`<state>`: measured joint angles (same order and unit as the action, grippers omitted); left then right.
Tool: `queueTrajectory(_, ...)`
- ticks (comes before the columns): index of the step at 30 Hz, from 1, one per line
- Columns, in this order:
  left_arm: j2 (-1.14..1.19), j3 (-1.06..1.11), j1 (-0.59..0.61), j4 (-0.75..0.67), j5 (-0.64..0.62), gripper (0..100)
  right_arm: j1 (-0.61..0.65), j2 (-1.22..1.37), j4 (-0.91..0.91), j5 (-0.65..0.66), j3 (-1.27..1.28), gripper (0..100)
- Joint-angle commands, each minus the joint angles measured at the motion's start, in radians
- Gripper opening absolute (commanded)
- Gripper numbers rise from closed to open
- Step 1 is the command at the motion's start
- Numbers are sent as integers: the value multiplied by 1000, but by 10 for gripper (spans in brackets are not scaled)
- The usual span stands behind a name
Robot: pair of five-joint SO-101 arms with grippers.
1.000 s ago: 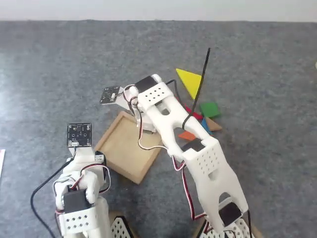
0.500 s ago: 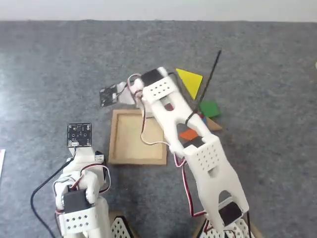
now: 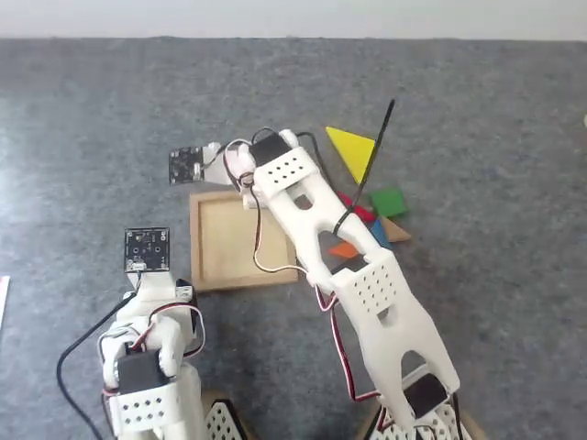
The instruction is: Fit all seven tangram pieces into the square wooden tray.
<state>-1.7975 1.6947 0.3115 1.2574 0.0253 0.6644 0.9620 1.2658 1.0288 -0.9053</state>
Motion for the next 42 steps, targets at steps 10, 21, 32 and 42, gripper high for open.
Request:
queueTrajectory(10, -18, -12, -2, 3, 0, 81, -93, -108, 314, -115, -172, 344)
queueTrajectory(21, -18, -12, -2, 3, 0, 81, -225, -143, 512, -347, -107, 324)
queueTrajectory(32, -18, -12, -3, 3, 0, 81, -225, -105, 412, -377, 43, 455)
queueTrajectory(42, -18, -12, -3, 3, 0, 81, -171, -65, 444, -433, 48, 455)
